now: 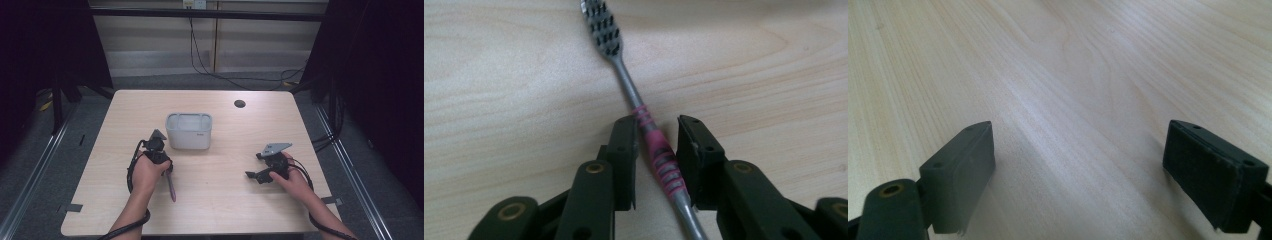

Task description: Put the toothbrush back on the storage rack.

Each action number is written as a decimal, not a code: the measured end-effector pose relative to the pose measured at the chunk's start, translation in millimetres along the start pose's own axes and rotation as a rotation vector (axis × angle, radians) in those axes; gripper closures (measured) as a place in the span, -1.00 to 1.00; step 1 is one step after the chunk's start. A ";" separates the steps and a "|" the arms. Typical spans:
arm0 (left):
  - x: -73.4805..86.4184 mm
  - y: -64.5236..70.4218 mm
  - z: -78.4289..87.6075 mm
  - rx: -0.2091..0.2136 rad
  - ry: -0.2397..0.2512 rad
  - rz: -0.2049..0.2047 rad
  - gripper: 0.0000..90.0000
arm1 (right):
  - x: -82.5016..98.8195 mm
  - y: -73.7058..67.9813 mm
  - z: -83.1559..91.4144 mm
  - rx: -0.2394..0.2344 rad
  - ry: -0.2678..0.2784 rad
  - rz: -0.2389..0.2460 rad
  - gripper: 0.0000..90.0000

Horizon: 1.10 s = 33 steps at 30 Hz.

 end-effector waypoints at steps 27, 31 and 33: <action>-21.8 -4.6 54.4 0.079 0.238 -0.051 0.77 | 0.0 0.0 0.0 -0.001 0.000 -0.001 -0.71; -28.1 -3.1 66.7 0.090 0.299 -0.070 0.77 | 0.0 0.0 0.0 -0.001 0.000 0.000 -0.71; -31.3 -2.0 72.9 0.094 0.329 -0.077 0.77 | 0.0 0.0 0.0 -0.001 0.000 -0.001 -0.71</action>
Point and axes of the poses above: each handheld gripper's, and its own axes: z roughly backward along the jaws, x roughly out of its underside, y roughly to its right, the point moved 10 cm from there along -z, roughly forward along the jaws, and after that the axes turned 11 degrees about x, right-handed, at the moved point
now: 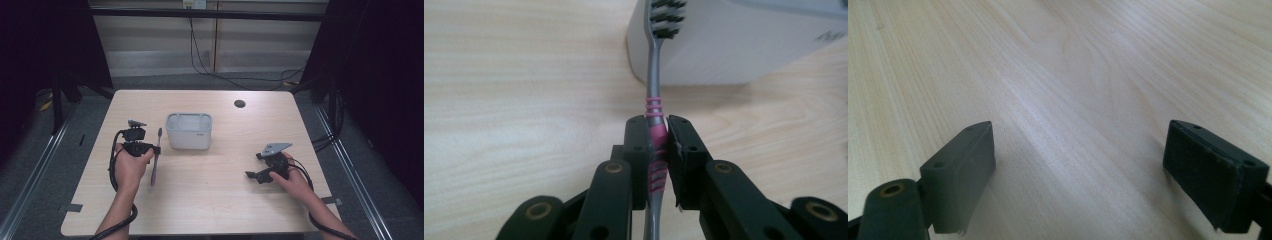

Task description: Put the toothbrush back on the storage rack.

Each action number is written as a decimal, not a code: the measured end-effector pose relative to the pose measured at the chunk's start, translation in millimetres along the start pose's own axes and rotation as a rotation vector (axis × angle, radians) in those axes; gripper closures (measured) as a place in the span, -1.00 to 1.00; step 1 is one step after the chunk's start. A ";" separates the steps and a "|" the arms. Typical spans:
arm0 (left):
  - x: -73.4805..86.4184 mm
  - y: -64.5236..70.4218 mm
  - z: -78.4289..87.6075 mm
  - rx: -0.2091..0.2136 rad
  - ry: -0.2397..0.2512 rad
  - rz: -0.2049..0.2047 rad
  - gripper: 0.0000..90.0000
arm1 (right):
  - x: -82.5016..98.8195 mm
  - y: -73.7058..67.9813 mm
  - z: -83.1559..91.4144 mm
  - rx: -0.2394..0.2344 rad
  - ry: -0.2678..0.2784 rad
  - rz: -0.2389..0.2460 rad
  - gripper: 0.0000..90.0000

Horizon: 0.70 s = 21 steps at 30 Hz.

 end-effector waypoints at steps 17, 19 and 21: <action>-35.2 10.9 29.1 0.014 0.218 -0.084 0.77 | 0.2 -0.2 0.3 -0.004 0.001 0.002 -0.71; -38.2 11.6 30.9 0.011 0.241 -0.093 0.77 | 0.2 -0.2 0.4 -0.005 0.001 0.003 -0.71; -39.3 11.9 31.8 0.009 0.250 -0.098 0.77 | 0.3 -0.2 0.4 -0.006 0.001 0.004 -0.71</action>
Point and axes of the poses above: each handheld gripper's, and its own axes: z roughly backward along the jaws, x roughly out of its underside, y roughly to its right, the point moved 10 cm from there along -z, roughly forward along the jaws, and after that the axes turned 11 degrees about x, right-handed, at the moved point
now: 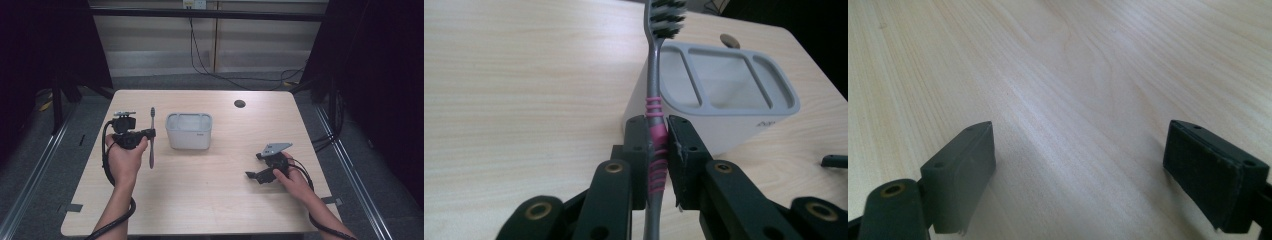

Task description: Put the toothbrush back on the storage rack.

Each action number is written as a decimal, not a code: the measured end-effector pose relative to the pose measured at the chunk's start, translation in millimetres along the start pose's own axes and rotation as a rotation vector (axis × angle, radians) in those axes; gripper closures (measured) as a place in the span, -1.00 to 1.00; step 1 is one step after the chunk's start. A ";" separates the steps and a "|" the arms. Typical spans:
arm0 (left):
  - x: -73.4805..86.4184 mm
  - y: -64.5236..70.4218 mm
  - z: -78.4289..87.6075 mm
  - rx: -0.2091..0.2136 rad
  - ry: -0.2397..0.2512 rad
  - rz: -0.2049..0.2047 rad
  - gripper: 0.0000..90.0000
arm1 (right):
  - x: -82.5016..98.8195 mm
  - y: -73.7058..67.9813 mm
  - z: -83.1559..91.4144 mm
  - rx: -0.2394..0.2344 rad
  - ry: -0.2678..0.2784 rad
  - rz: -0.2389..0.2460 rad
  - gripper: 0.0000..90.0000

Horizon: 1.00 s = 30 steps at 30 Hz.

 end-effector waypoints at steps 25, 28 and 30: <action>-29.8 7.2 10.0 -0.012 0.193 -0.071 0.77 | 0.0 0.0 -0.1 0.001 0.000 0.002 -0.71; -31.3 7.8 10.2 -0.010 0.201 -0.072 0.77 | 0.0 0.0 -0.1 0.002 0.000 0.002 -0.71; -33.2 8.7 9.8 -0.008 0.216 -0.071 0.77 | 0.0 0.0 -0.1 0.001 0.000 0.002 -0.71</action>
Point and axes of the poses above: each handheld gripper's, and its own axes: z roughly backward along the jaws, x roughly out of its underside, y roughly to its right, the point moved 10 cm from there along -z, roughly forward along the jaws, and after that the axes turned 11 degrees about x, right-handed, at the moved point
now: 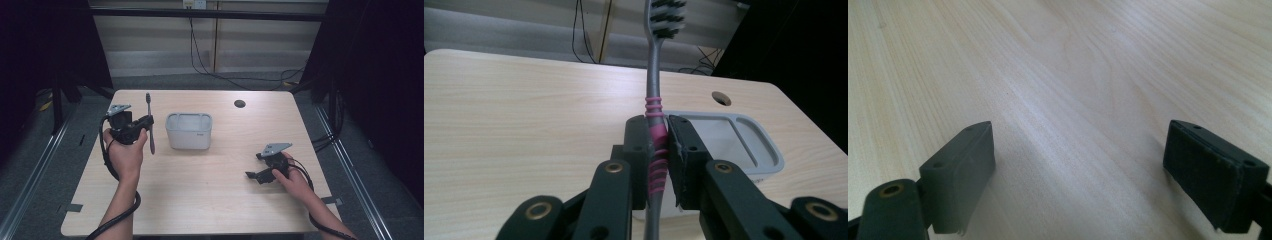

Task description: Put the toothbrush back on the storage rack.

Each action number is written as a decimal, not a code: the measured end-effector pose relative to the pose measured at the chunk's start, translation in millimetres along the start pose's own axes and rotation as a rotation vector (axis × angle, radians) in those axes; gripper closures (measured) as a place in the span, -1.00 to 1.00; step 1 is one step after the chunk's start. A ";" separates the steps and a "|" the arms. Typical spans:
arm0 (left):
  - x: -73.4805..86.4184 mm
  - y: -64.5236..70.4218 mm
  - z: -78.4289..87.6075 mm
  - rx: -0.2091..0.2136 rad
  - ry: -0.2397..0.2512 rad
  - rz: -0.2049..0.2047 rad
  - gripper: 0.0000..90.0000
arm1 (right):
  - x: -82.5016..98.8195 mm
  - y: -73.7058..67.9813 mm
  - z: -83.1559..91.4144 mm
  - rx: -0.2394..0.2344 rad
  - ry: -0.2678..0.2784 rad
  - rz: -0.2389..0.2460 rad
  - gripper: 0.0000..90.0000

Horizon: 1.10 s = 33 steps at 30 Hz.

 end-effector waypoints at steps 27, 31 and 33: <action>-26.4 9.5 -11.9 0.038 0.087 -0.039 0.77 | 0.0 0.1 0.0 0.000 0.000 0.001 -0.71; -28.7 10.2 -14.2 0.038 0.094 -0.041 0.77 | 0.0 0.1 0.0 0.000 0.001 0.001 -0.71; -31.3 11.4 -15.4 0.042 0.103 -0.046 0.77 | 0.0 0.0 0.0 0.000 0.000 0.000 -0.71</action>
Point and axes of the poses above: each handheld gripper's, and its own axes: z roughly backward along the jaws, x roughly out of its underside, y roughly to its right, the point moved 10 cm from there along -z, roughly forward along the jaws, and after that the axes turned 11 degrees about x, right-handed, at the moved point
